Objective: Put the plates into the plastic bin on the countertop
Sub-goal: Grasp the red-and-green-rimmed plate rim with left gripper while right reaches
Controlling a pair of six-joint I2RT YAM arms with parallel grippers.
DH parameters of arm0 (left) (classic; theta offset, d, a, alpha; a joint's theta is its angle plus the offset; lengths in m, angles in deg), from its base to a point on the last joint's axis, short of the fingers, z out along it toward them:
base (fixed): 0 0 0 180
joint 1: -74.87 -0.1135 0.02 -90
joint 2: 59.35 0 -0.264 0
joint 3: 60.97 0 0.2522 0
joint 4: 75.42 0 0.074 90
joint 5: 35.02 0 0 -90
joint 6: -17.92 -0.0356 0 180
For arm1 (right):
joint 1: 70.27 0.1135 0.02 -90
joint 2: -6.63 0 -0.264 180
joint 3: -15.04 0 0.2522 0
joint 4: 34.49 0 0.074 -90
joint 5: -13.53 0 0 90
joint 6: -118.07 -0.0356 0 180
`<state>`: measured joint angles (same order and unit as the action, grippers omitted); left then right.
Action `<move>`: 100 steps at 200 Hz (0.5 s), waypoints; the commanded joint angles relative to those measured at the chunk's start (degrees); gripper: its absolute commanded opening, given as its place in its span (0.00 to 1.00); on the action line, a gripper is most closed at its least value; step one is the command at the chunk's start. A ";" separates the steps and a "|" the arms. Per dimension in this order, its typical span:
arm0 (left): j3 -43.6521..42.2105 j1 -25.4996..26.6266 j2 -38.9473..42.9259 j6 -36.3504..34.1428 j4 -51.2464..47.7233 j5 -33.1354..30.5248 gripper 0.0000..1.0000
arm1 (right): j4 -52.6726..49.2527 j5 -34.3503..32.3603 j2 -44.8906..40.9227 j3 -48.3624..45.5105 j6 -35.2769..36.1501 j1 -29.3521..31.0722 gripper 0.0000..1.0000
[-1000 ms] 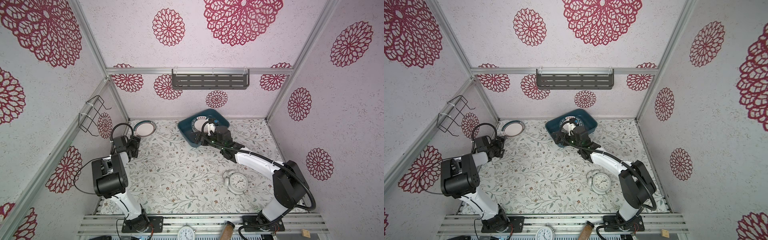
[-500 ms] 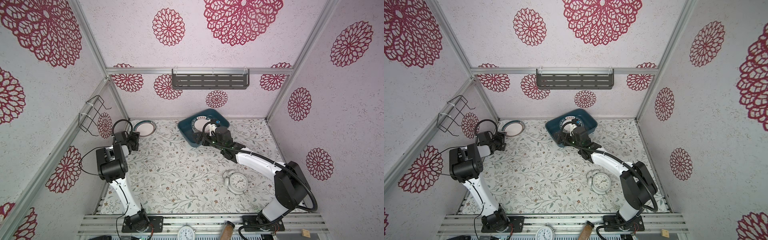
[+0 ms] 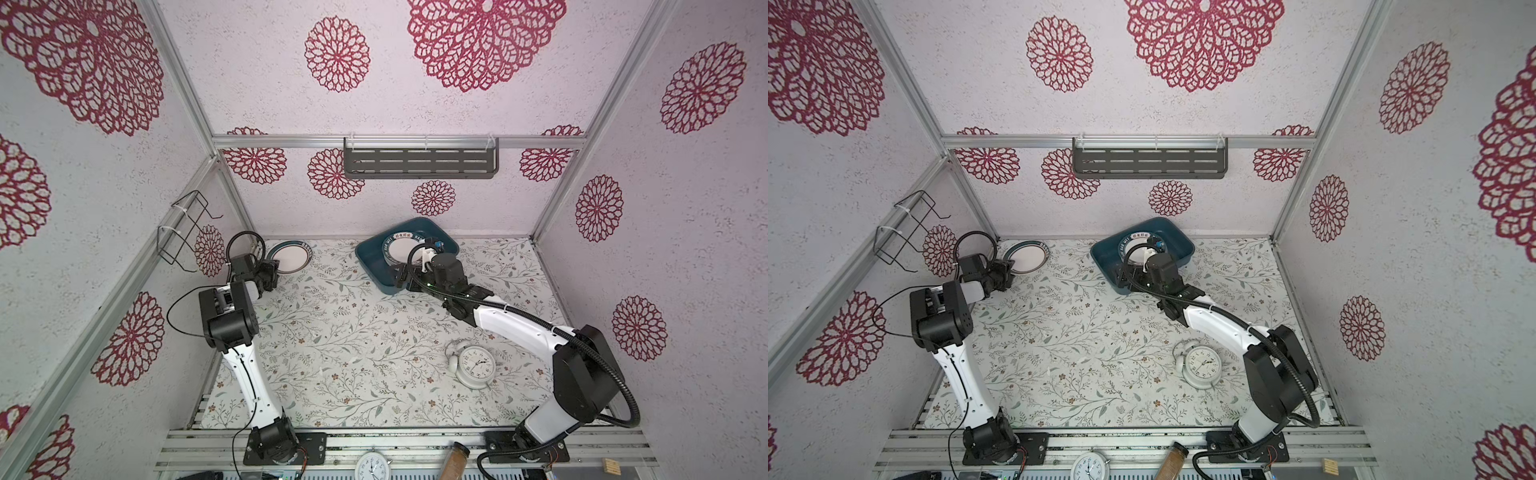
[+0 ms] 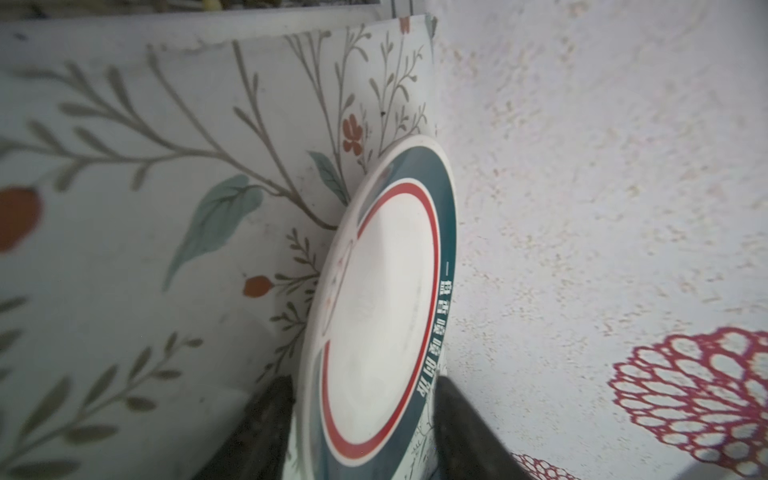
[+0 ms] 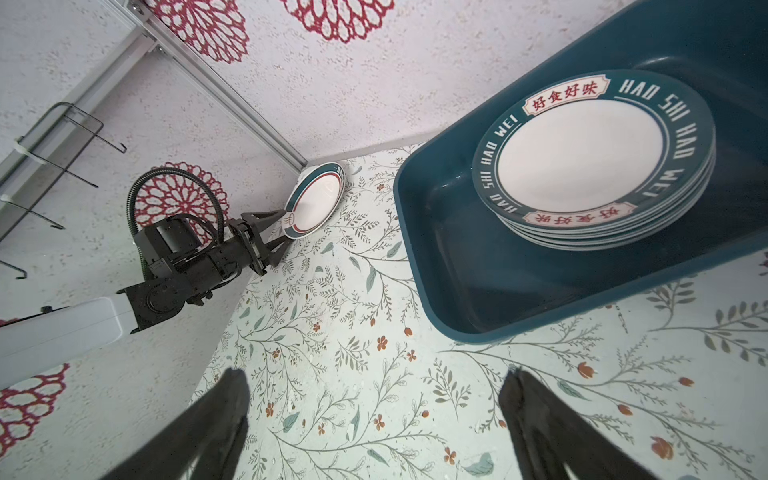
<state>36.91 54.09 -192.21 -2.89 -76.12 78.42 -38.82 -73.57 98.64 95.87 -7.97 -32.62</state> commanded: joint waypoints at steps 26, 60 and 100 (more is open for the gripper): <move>1.88 0.90 -5.28 1.36 -7.76 -0.87 0.29 | -0.03 -2.35 -3.06 1.32 0.88 -0.21 0.99; 1.92 1.19 -5.14 2.58 -6.89 -0.90 0.14 | -0.21 -2.83 -3.57 0.88 0.78 -0.21 0.99; -0.19 1.37 -2.36 2.75 -4.16 -0.39 0.04 | -0.20 -3.38 -4.59 0.04 0.94 -0.21 0.99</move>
<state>39.16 54.86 -194.83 -0.45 -77.25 78.66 -39.43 -75.28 97.79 95.85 -7.90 -32.62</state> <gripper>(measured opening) 0.071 0.989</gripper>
